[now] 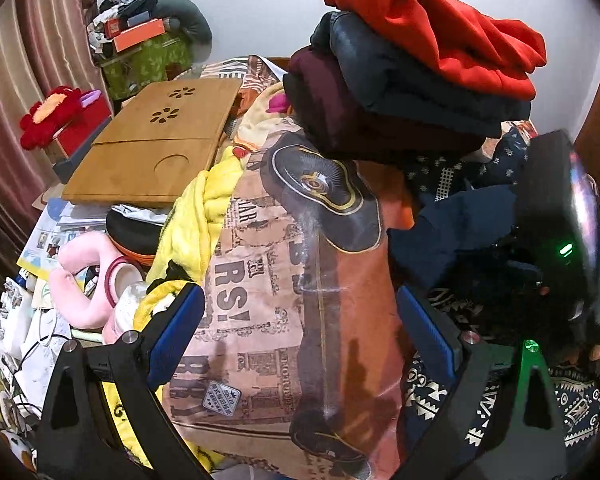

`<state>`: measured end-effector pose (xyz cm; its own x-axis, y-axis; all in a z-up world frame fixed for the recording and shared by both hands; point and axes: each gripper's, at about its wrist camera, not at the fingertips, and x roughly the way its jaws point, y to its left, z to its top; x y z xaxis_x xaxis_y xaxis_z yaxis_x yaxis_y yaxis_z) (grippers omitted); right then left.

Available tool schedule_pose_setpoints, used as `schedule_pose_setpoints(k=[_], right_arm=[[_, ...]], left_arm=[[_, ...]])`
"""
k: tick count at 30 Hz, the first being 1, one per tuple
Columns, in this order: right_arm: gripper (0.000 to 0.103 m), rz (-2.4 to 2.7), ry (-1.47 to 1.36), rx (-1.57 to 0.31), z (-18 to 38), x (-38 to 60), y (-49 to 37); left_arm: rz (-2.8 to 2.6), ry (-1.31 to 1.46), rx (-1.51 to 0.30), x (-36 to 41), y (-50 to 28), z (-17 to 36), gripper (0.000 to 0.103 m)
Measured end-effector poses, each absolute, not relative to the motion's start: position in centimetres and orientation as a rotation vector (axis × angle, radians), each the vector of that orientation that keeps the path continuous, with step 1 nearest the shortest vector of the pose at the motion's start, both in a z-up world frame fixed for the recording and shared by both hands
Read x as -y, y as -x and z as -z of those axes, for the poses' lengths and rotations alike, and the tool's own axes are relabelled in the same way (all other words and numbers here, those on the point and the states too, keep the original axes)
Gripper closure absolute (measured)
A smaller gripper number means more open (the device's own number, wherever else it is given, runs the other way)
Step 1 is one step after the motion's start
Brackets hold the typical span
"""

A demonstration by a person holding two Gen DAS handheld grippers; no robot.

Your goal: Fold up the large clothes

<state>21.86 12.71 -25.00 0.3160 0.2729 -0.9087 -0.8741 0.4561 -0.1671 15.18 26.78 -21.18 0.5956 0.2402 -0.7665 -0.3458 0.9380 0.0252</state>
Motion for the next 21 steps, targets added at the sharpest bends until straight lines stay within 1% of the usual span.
schedule_pose_setpoints(k=[3, 7, 11, 14, 21], right_arm=[[0.091, -0.862, 0.654, -0.917, 22.8, -11.1, -21.9], [0.091, -0.800, 0.526, -0.918, 19.8, -8.7, -23.2], [0.091, -0.755, 0.443, -0.846, 15.7, -6.0, -24.3], [0.091, -0.738, 0.365, -0.803, 12.3, -3.3, -24.9], [0.091, -0.661, 0.220, -0.681, 6.8, 1.9, -25.2]], left_arm=[[-0.342, 0.120, -0.867, -26.5, -15.1, 20.9, 0.006], [-0.337, 0.120, -0.871, -25.8, -14.9, 20.8, 0.006], [-0.308, 0.135, -0.894, -24.7, -14.9, 21.5, 0.006], [-0.281, 0.112, -0.932, -23.0, -15.4, 22.7, 0.006], [-0.232, -0.001, -1.045, -18.4, -18.7, 26.5, 0.006]])
